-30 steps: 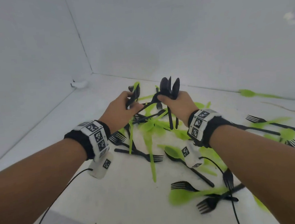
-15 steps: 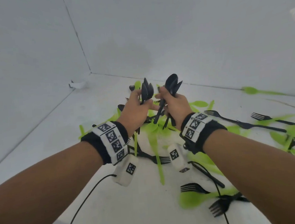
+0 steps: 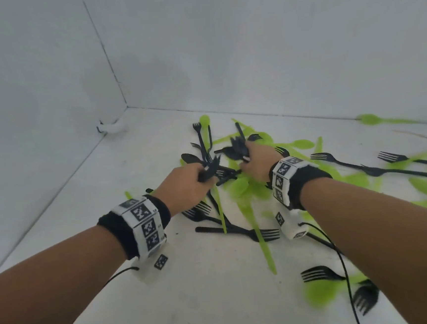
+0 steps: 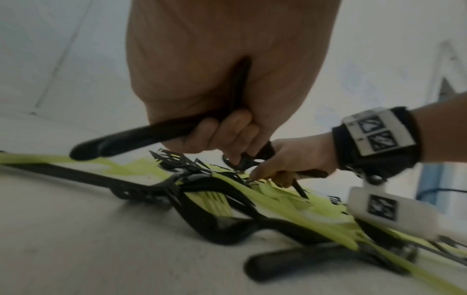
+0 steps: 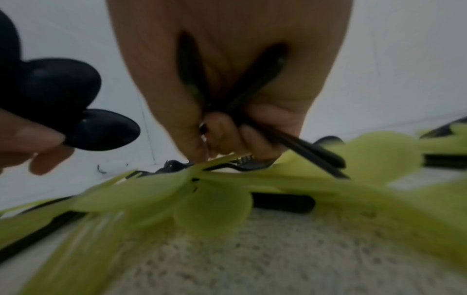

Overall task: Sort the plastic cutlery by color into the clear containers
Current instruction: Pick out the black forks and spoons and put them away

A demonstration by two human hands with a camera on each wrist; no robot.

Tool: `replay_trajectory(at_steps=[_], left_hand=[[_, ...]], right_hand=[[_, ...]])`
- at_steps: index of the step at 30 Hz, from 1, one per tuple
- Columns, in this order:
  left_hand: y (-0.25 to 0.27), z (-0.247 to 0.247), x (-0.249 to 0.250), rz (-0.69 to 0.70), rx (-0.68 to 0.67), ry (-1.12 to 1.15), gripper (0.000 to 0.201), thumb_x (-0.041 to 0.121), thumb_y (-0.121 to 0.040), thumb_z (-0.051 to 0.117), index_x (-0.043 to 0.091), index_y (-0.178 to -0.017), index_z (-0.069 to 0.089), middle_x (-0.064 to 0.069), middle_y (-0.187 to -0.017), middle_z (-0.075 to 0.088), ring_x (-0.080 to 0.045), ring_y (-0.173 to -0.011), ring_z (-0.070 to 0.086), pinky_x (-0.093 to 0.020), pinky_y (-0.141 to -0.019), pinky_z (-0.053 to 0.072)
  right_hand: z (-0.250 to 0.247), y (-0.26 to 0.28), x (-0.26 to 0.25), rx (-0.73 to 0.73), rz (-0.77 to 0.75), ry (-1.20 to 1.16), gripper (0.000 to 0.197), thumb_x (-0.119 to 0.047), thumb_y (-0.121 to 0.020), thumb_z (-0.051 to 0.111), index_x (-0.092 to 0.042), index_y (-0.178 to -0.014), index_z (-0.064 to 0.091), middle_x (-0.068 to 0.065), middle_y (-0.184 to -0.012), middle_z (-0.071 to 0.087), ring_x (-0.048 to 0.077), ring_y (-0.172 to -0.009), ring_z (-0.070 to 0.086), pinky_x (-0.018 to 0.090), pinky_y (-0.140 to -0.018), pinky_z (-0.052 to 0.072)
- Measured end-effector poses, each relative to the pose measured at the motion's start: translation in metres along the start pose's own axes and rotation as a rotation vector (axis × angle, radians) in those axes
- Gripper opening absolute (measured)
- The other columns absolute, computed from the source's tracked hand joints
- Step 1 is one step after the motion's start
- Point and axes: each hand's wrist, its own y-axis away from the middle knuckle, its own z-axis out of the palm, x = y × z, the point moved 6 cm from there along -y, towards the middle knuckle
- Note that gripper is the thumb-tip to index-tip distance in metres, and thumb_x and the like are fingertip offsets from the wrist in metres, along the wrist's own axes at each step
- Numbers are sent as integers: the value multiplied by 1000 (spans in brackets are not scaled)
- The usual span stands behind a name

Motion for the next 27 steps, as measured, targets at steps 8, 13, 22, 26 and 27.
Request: replay_trajectory(at_steps=[8, 13, 22, 26, 27], left_hand=[[-2, 15, -13, 59, 21, -229, 14, 33, -100, 52, 20, -98, 55, 1, -83, 63, -21, -75, 60, -35, -64, 48], [-6, 23, -13, 60, 12, -343, 27, 44, -100, 50, 19, -103, 41, 0, -85, 63, -22, -74, 60, -36, -64, 50], [-24, 35, 0, -3, 56, -432, 27, 32, -95, 54, 16, -107, 37, -6, -94, 61, -29, -77, 59, -35, -60, 42], [-21, 36, 5, -30, 111, -432, 38, 32, -93, 56, 13, -118, 35, -6, -89, 58, -28, -72, 58, -34, -57, 42], [-20, 34, 5, -48, 122, -412, 42, 34, -92, 58, 13, -118, 33, -4, -85, 56, -26, -70, 57, -33, -56, 41]], right_hand=[[9, 1, -8, -80, -52, 193, 15, -41, -86, 54, -27, -80, 54, -1, -82, 63, 24, -76, 64, 37, -73, 57], [6, 3, 7, -40, -39, 157, 24, -40, -94, 53, -19, -88, 62, 2, -83, 65, 24, -77, 62, 32, -68, 50], [-10, 18, 19, 49, 11, 96, 20, -32, -98, 52, -17, -111, 51, 6, -98, 64, 25, -81, 59, 32, -65, 44], [-22, 26, 22, 177, -13, -80, 36, -18, -96, 53, -13, -128, 39, 5, -92, 59, 25, -72, 57, 31, -60, 40], [-25, 28, 22, 208, -24, -119, 33, -18, -95, 54, -12, -123, 37, 6, -90, 60, 23, -67, 56, 31, -56, 38]])
